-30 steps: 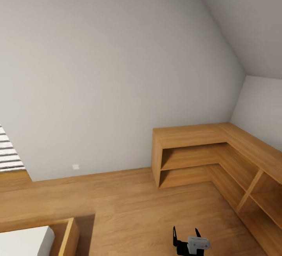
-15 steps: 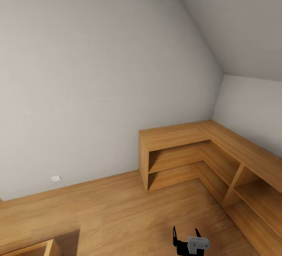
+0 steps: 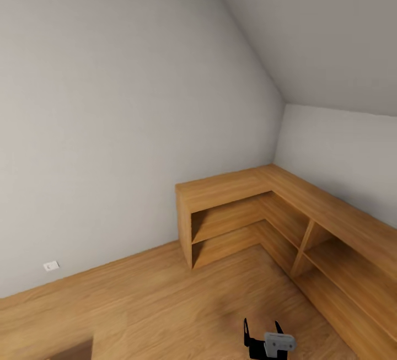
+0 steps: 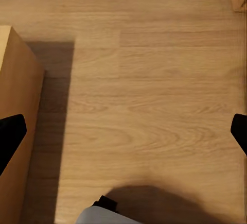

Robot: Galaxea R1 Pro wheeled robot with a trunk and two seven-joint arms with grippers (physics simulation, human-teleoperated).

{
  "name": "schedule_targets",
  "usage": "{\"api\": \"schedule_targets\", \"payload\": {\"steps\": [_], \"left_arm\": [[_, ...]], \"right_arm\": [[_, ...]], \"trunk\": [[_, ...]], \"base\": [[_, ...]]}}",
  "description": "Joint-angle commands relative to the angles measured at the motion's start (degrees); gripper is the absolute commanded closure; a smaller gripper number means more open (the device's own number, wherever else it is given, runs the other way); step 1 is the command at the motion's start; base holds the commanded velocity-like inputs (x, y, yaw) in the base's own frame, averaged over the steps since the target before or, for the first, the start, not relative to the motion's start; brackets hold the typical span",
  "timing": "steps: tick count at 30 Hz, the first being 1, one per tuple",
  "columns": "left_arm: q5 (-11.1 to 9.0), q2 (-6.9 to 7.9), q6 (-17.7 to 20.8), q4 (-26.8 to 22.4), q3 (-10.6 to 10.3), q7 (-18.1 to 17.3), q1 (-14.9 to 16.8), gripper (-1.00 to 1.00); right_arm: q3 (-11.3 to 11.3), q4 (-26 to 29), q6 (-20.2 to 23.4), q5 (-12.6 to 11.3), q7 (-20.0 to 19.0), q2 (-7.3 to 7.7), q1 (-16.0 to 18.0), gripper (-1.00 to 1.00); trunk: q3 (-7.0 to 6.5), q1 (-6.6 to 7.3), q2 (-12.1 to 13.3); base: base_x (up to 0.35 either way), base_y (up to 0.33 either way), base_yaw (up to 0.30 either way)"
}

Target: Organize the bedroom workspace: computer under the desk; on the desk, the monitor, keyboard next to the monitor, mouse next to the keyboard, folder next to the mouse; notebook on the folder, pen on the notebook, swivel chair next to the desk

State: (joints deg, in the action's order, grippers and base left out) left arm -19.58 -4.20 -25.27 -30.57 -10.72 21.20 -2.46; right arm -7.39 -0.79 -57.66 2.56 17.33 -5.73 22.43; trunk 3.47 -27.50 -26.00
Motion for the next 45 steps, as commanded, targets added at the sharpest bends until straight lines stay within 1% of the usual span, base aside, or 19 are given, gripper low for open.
{"api": "schedule_targets", "payload": {"steps": [1, 6, 13, 16, 20, 22, 23, 24, 27, 34, 38, 39, 41, 42, 45], "left_arm": [[-0.5, 0.06, -0.2, -0.1, -0.4, 0.4, 0.0, -1.00], [-0.5, 0.08, -0.2, -0.1, -0.4, 0.4, 0.0, -1.00], [-0.5, 0.22, -0.3, 1.6, -0.3, 0.4, 0.0, -1.00], [-0.4, 0.00, -0.3, 1.9, -0.4, 0.3, 0.0, -1.00], [-0.2, -0.66, -0.3, 2.6, -0.8, 0.4, 0.0, -1.00], [0.6, -0.83, -0.4, 3.3, -1.6, 0.4, 0.0, -1.00], [0.6, -0.83, -0.4, 3.3, -1.6, 0.4, 0.0, -1.00], [1.1, -0.77, -0.5, 3.9, -2.0, 0.5, 0.0, -1.00], [1.5, -0.21, -0.6, 5.0, -2.3, 0.6, 0.0, -1.00], [1.7, 2.21, -0.9, 8.2, -2.3, 0.5, 0.0, -1.00], [1.6, 3.43, -1.1, 9.2, -2.0, 0.4, 0.0, -1.00], [1.5, 4.03, -3.3, 9.7, -1.7, 0.3, 0.0, -1.00], [1.5, 4.24, -4.6, 11.0, -1.6, 0.2, 0.0, -1.00], [1.6, 4.24, -5.7, 12.7, -1.7, -0.4, 0.0, -1.00], [1.7, 4.07, -6.1, 13.4, -1.8, -1.1, 0.0, -1.00]], "right_arm": [[-0.3, -0.1, 0.0, 0.3, 0.6, -0.01, 0.1, -1.00], [-0.4, 0.0, 1.0, 0.3, 0.6, 0.15, 0.1, -1.00], [-0.4, -0.3, 2.5, 0.4, 0.4, 1.01, -0.2, -1.00], [-0.4, -0.4, 2.8, 0.4, 0.3, 1.30, -1.4, -1.00], [-0.4, -0.4, 2.8, 0.5, 0.3, 1.62, -3.8, -1.00], [-0.4, -0.4, 2.7, 0.5, 0.3, 2.07, -5.1, -1.00], [-0.4, -0.4, 2.7, 0.5, 0.3, 2.07, -5.1, -1.00], [-0.4, -0.4, 2.7, 0.5, 0.3, 2.52, -5.7, -1.00], [-0.5, -0.4, 2.6, 0.5, 0.3, 3.52, -6.4, -1.00], [-0.5, -0.5, 1.2, 0.5, -0.1, 6.13, -7.8, -1.00], [-0.5, -0.4, -1.4, 0.5, -1.6, 6.88, -8.6, -1.00], [-0.5, -0.2, -2.3, 0.6, -3.3, 7.18, -10.3, -1.00], [-0.5, -0.1, -2.3, 0.6, -4.0, 7.36, -11.3, -1.00], [-0.6, 0.0, -2.3, 0.6, -4.5, 7.76, -11.8, -1.00], [-0.6, 0.0, -2.3, 1.0, -4.7, 7.97, -12.1, -1.00]], "trunk": [[0.11, -0.04, -0.1], [0.11, -0.04, -0.1], [0.11, -0.04, -0.1], [0.11, -0.04, -0.1], [0.10, -0.04, -0.1], [0.08, -0.04, -0.1], [0.07, -0.04, -0.1], [0.05, -0.04, -0.1], [-0.01, -0.04, -0.1], [-0.20, -0.04, -0.1], [-0.32, -0.04, -0.1], [-0.33, -0.04, -0.1], [-0.34, -0.04, -0.1], [-0.34, -0.04, -0.1], [-0.34, -0.04, -0.1]], "base": [[0.001, 0.000, -0.264], [0.000, 0.000, -0.264], [0.000, 0.000, -0.264], [0.000, 0.000, -0.264], [0.000, 0.000, -0.264], [0.000, 0.000, -0.264], [0.000, 0.000, -0.264], [0.000, 0.000, -0.264], [0.000, 0.000, -0.264], [0.000, 0.000, -0.259], [0.000, 0.000, -0.253], [0.000, 0.000, -0.259], [0.000, 0.000, -0.260], [0.128, 0.000, -0.261], [0.223, 0.000, -0.262]]}}
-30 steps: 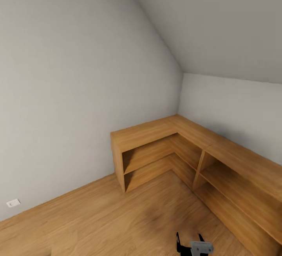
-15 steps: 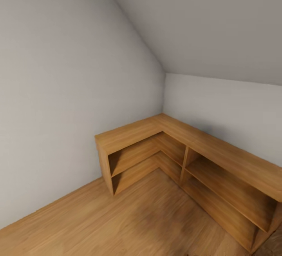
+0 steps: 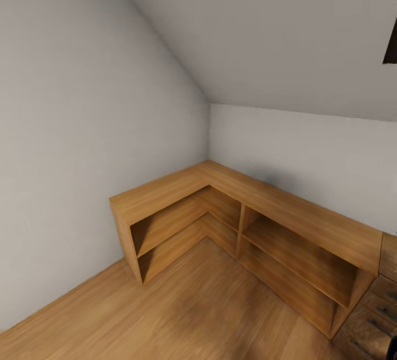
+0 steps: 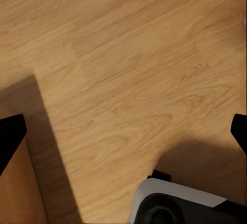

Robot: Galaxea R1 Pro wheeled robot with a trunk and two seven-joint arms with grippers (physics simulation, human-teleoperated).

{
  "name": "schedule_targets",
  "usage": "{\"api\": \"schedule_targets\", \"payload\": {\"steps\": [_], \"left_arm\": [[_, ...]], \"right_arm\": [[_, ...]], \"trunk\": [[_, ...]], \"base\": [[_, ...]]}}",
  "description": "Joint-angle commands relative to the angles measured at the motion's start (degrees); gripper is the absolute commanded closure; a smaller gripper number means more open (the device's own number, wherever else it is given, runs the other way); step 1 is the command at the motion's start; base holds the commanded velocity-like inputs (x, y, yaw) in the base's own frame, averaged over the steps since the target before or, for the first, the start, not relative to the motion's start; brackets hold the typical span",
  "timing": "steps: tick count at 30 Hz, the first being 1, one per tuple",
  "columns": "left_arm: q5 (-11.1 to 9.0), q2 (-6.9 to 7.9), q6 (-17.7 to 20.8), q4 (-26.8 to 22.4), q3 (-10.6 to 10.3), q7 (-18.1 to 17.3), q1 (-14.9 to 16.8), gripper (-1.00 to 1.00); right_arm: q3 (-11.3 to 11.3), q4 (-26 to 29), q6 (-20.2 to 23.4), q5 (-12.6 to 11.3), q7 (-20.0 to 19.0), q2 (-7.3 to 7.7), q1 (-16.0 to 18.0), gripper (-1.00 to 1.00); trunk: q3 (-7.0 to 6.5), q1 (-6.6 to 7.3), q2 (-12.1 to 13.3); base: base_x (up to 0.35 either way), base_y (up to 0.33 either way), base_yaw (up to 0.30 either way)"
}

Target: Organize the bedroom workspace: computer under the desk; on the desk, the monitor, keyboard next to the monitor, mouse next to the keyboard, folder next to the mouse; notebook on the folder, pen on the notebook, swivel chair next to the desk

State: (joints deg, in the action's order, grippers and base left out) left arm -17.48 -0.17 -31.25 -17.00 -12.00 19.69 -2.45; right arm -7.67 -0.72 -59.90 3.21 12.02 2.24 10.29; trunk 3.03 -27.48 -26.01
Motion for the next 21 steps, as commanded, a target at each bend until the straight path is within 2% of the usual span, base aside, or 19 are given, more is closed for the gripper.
{"api": "schedule_targets", "payload": {"steps": [1, 10, 21], "left_arm": [[-0.4, -0.04, -0.2, 0.1, -0.5, 0.1, 0.0, -1.00], [-0.4, -0.04, -0.4, 0.4, -0.6, -0.3, 0.0, -1.00], [-0.4, -0.09, -0.5, 0.4, -0.6, -0.3, 0.0, -1.00]], "right_arm": [[-0.4, -0.1, -0.1, 1.0, 0.5, 0.05, 0.0, -1.00], [-0.3, -0.3, -0.1, 5.9, 0.5, 0.12, -0.1, -1.00], [-0.3, -0.3, -0.1, 7.2, 0.5, 0.13, -0.2, -1.00]], "trunk": [[0.10, -0.06, -0.1], [0.10, -0.06, -0.1], [0.10, -0.06, -0.1]], "base": [[0.275, 0.000, -0.262], [0.307, 0.000, -0.262], [0.325, 0.000, -0.262]]}}
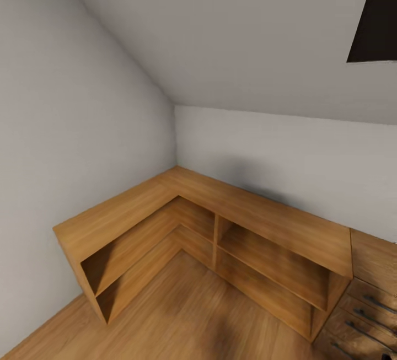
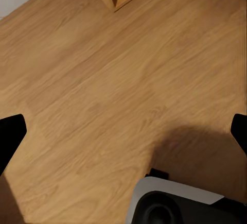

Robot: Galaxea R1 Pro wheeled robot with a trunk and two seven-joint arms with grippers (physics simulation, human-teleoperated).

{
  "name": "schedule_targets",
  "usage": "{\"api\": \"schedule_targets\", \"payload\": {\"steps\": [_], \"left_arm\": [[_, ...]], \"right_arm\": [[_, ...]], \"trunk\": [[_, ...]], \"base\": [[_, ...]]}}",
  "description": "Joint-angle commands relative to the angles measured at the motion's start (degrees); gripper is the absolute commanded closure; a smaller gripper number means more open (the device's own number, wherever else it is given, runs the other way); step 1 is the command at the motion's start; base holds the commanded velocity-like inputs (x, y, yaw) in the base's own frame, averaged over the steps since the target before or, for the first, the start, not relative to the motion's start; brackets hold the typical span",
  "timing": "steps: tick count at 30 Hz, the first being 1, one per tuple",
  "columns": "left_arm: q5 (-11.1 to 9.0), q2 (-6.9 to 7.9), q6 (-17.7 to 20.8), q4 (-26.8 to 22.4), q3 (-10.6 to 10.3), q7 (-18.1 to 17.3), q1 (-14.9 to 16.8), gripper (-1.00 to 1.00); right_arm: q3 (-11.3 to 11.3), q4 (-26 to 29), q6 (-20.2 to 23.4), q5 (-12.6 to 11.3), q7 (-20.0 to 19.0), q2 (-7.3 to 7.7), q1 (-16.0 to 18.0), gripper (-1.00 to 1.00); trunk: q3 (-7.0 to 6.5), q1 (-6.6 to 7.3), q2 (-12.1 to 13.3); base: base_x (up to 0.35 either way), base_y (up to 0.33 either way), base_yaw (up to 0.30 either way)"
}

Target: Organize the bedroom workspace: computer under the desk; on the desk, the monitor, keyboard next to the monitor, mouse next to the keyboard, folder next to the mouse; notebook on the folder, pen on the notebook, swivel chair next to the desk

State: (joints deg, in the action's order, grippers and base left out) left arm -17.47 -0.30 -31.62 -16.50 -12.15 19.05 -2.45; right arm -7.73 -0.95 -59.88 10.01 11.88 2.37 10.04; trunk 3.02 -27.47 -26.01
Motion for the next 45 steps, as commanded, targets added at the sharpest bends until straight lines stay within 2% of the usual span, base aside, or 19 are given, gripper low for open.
{"api": "schedule_targets", "payload": {"steps": [1, 10, 28, 45], "left_arm": [[-0.5, 0.06, -0.1, -0.1, -0.5, 0.3, 0.0, -1.00], [-0.5, 0.04, -0.1, -0.1, -0.5, 0.3, 0.0, -1.00], [-0.5, 0.04, -0.1, -0.1, -0.4, 0.4, 0.0, -1.00], [-0.5, 0.03, -0.1, -0.1, -0.4, 0.4, 0.0, -1.00]], "right_arm": [[-0.3, -0.1, -0.1, 0.5, 0.6, 0.00, 0.1, -1.00], [-0.3, -0.1, -0.1, 0.5, 0.6, 0.00, 0.1, -1.00], [-0.3, -0.1, -0.1, 0.5, 0.6, 0.00, 0.1, -1.00], [-0.2, -0.1, -0.1, 0.5, 0.7, 0.02, 0.1, -1.00]], "trunk": [[0.11, -0.06, -0.1], [0.11, -0.06, -0.1], [0.11, -0.06, -0.1], [0.06, -0.06, -0.1]], "base": [[0.327, 0.000, -0.262], [0.313, 0.136, -0.260], [0.241, 0.254, -0.256], [0.045, 0.045, -0.258]]}}
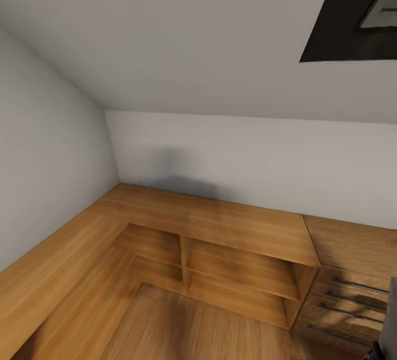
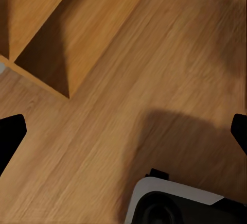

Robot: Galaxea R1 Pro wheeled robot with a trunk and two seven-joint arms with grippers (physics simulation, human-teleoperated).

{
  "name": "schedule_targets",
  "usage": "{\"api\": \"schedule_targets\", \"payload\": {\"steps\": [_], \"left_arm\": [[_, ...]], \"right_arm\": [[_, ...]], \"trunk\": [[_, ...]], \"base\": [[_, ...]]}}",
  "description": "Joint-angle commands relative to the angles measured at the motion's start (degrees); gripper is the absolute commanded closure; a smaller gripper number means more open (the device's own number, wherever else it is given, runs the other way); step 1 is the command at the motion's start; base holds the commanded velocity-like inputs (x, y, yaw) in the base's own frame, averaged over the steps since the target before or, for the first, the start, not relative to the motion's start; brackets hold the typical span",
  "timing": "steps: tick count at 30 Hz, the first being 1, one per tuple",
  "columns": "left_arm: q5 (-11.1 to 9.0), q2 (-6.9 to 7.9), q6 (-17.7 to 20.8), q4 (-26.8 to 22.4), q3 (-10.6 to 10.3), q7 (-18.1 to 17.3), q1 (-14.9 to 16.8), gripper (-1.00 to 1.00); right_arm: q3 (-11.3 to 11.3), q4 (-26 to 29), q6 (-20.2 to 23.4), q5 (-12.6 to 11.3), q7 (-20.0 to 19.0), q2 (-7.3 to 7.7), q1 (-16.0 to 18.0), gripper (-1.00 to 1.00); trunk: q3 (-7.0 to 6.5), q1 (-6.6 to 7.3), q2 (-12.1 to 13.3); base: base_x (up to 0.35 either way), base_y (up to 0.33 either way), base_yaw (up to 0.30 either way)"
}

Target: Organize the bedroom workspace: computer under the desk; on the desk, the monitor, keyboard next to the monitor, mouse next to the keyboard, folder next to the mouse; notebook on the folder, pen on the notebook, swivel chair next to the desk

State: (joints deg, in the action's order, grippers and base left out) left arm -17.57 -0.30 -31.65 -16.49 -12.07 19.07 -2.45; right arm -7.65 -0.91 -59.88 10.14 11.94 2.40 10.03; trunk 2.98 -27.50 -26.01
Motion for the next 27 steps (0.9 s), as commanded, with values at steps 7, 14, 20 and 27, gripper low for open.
{"api": "schedule_targets", "payload": {"steps": [7, 14, 20, 27], "left_arm": [[-0.5, 0.04, -0.1, -0.1, -0.5, 0.4, 0.0, -1.00], [-0.5, 0.04, -0.1, -0.1, -0.5, 0.3, 0.0, -1.00], [-0.5, 0.04, -0.2, -0.1, -0.5, 0.3, 0.0, -1.00], [-0.5, 0.04, -0.1, -0.1, -0.5, 0.3, 0.0, -1.00]], "right_arm": [[-0.3, -0.1, -0.1, 0.4, 0.6, 0.05, 0.1, -1.00], [-0.3, -0.1, -0.1, 0.4, 0.6, 0.06, 0.1, -1.00], [-0.3, -0.1, -0.1, 0.4, 0.6, 0.06, 0.1, -1.00], [-0.3, -0.1, -0.1, 0.4, 0.6, 0.06, 0.1, -1.00]], "trunk": [[-0.08, -0.03, -0.1], [-0.32, -0.03, -0.1], [-0.54, -0.03, -0.1], [-0.80, -0.03, -0.1]], "base": [[0.001, 0.001, -0.274], [0.014, 0.089, -0.278], [0.076, 0.280, -0.278], [0.031, 0.119, -0.278]]}}
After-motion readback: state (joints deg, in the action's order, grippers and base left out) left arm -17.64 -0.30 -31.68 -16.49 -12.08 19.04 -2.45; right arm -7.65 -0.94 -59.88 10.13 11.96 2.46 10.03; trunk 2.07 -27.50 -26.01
